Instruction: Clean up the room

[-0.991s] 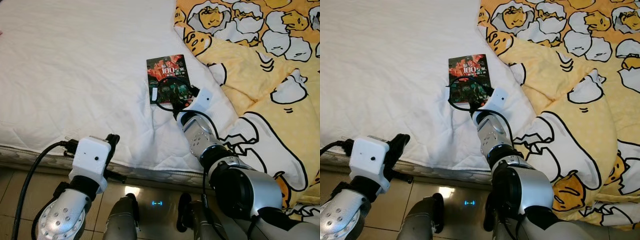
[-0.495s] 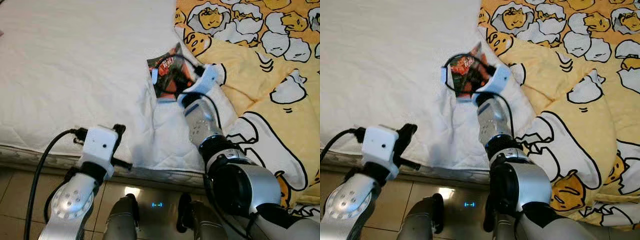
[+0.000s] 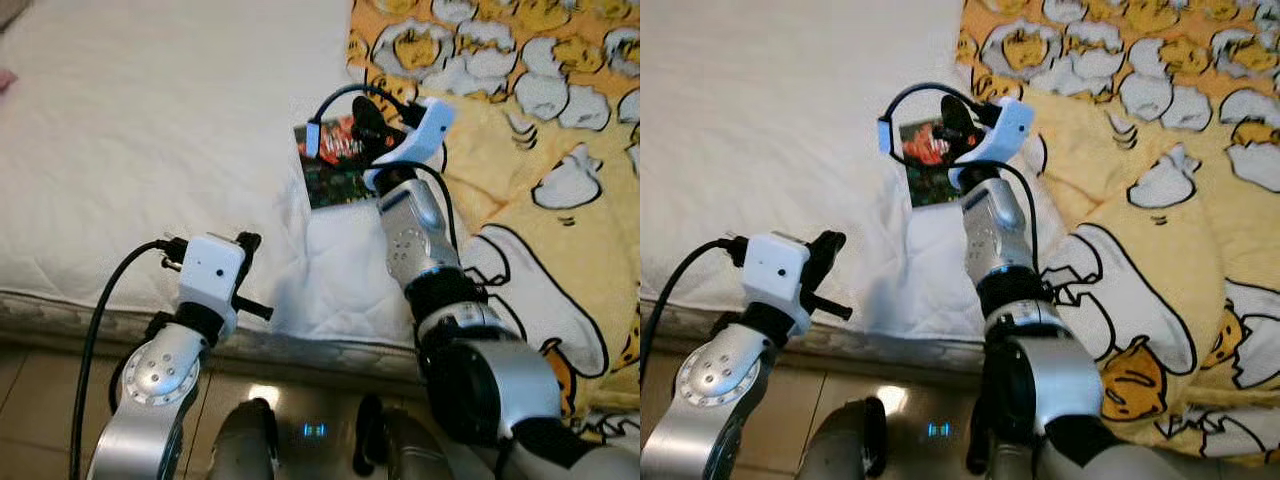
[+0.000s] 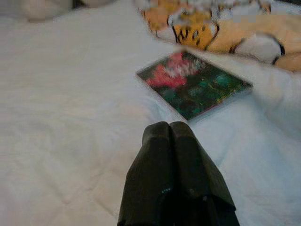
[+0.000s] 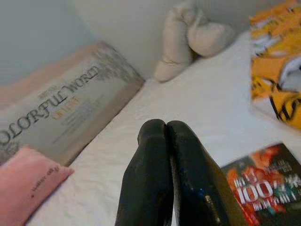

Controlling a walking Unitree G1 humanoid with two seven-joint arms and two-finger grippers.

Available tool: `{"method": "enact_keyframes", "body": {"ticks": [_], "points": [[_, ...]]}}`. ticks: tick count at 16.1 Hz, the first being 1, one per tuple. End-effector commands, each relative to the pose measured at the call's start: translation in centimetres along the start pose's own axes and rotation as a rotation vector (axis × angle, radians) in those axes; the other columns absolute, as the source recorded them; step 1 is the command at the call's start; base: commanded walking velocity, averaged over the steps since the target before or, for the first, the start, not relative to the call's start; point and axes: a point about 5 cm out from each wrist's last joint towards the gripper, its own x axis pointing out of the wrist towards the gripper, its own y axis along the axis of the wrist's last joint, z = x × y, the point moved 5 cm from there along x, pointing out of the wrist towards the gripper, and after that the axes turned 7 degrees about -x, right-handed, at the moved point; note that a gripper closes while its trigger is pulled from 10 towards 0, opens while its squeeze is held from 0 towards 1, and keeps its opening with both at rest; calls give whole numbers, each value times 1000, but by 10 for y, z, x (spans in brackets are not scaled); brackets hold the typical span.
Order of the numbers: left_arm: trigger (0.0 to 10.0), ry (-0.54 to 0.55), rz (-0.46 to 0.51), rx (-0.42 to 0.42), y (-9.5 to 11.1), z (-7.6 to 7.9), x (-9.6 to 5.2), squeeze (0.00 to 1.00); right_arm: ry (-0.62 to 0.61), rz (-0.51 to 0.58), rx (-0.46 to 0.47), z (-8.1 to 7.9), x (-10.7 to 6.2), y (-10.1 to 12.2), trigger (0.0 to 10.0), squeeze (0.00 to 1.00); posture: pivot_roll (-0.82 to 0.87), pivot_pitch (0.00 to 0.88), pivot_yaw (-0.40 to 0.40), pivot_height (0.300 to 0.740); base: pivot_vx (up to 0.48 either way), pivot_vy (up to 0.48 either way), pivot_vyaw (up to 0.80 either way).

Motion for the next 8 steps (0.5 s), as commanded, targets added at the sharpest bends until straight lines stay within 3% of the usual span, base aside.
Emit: {"method": "enact_keyframes", "body": {"ticks": [1, 3, 5, 6, 7, 8], "points": [[10000, -1, 14, -5, 0, 0, 4, 0, 53, -69, 102, -39, -18, -41, 0, 0, 194, 109, -9, 727, 0, 0, 0], [10000, -1, 26, -8, 1, 1, 10, 0, 63, -87, 56, -36, -31, -46, 0, 0, 181, 78, -21, 727, 0, 0, 0], [10000, 32, 20, -78, -4, -2, 22, 0, 36, -122, -275, -16, -54, -52, 0, 0, 149, 39, -26, 727, 0, 0, 0], [10000, 65, 28, -138, -3, -7, 30, 0, -28, -130, -431, 6, -67, -51, 10000, 529, 141, 24, -30, 727, 0, 0, 0], [10000, 99, 45, -180, 1, -15, 36, 0, -55, -102, -604, 20, -82, -40, 10000, 1000, 131, 2, -33, 727, 0, 0, 0], [10000, 110, 52, -187, 2, -19, 37, 0, -65, -92, -654, 26, -91, -36, 10000, 1000, 124, 0, -36, 727, 0, 0, 0]]}}
